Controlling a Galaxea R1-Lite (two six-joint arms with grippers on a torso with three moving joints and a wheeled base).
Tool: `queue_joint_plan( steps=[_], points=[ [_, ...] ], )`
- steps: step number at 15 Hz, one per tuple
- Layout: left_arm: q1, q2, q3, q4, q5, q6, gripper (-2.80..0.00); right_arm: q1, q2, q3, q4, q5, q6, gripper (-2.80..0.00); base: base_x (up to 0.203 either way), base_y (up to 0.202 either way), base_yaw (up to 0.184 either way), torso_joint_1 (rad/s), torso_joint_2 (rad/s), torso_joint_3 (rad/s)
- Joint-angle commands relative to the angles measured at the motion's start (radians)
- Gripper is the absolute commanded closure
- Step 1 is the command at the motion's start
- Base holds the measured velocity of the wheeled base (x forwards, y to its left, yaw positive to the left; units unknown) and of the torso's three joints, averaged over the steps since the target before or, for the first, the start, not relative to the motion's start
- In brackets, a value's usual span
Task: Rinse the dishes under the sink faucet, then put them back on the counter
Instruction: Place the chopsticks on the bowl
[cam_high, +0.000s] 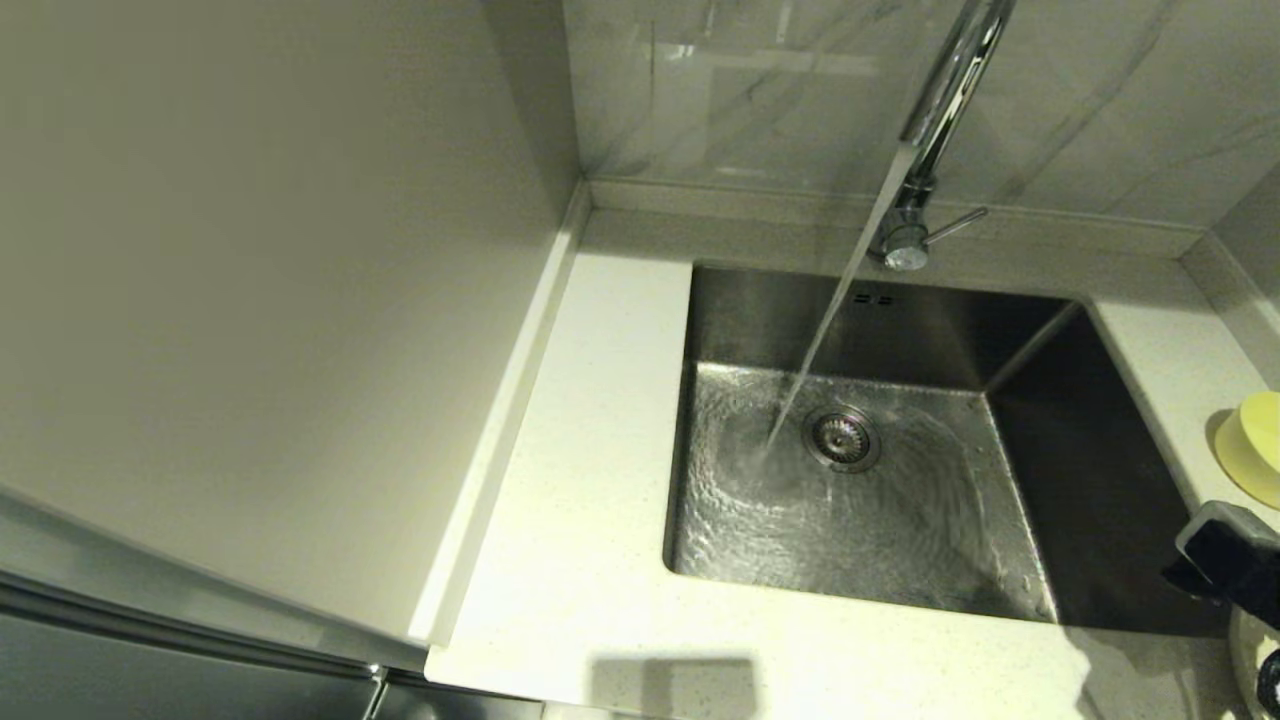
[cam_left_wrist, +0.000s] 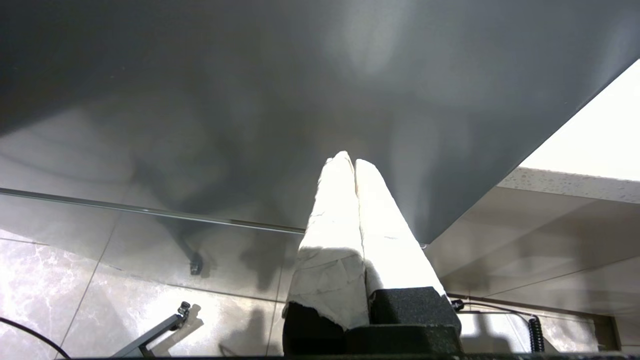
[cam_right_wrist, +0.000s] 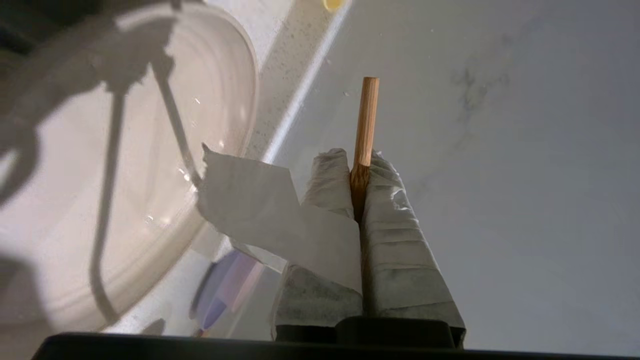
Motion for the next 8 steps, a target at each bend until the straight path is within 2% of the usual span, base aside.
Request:
queue_joint_plan(
  steps=[1, 8],
  points=[
    [0.000, -0.002, 0.000, -0.001, 0.000, -0.001, 0.00, 0.004, 0.037, -0.020, -0.005, 0.007, 0.010, 0.00, 0.000, 0.000, 0.000, 0.000, 0.00, 0.000],
    [0.000, -0.002, 0.000, -0.001, 0.000, -0.001, 0.00, 0.022, 0.137, -0.059, -0.005, 0.010, 0.093, 0.00, 0.000, 0.000, 0.000, 0.000, 0.00, 0.000]
  ],
)
